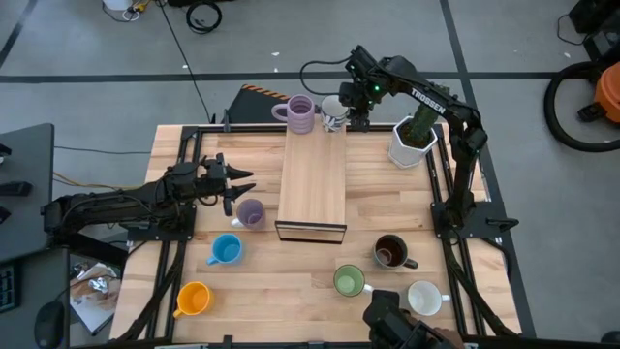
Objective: Place coffee mugs
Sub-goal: Put the dark blue patterned mug on the shelf, then put the purple mug on the shelf
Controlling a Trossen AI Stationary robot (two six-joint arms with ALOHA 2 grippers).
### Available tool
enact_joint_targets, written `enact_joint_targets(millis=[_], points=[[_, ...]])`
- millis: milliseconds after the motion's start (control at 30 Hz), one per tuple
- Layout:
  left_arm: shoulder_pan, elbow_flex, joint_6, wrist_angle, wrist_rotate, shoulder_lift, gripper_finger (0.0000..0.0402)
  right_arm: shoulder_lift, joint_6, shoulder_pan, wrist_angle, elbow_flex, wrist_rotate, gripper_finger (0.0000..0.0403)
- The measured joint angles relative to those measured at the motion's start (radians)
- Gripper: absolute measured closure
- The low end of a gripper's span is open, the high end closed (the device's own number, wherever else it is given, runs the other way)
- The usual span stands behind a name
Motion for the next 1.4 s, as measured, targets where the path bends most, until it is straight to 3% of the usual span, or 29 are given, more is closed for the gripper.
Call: enact_joint_targets(millis=[533, 800, 1000, 1100, 1400], points=[[0.000, 0.010, -0.016, -0.069, 0.000, 0.000, 0.0230, -0.114, 0.067, 0.008, -0.105, 0.072, 0.049, 0.0191], [-0.022, 0.206, -0.053, -0.433, -0.049, 0.020, 0.0230, -0.257, 0.179, 0.013, -0.090, 0.047, 0.028, 0.0188], [-0.125, 0.305, -0.143, -0.622, -0.156, 0.082, 0.0230, -0.406, 0.244, 0.069, 0.062, -0.148, 0.028, 0.0188], [-0.196, 0.353, -0.158, -0.678, -0.235, 0.107, 0.0230, -0.502, 0.291, 0.117, 0.187, -0.278, 0.102, 0.0188], [-0.371, 0.450, -0.397, -0.980, -0.230, 0.187, 0.0230, -0.767, 0.401, 0.283, 0.547, -0.681, 0.195, 0.0188]])
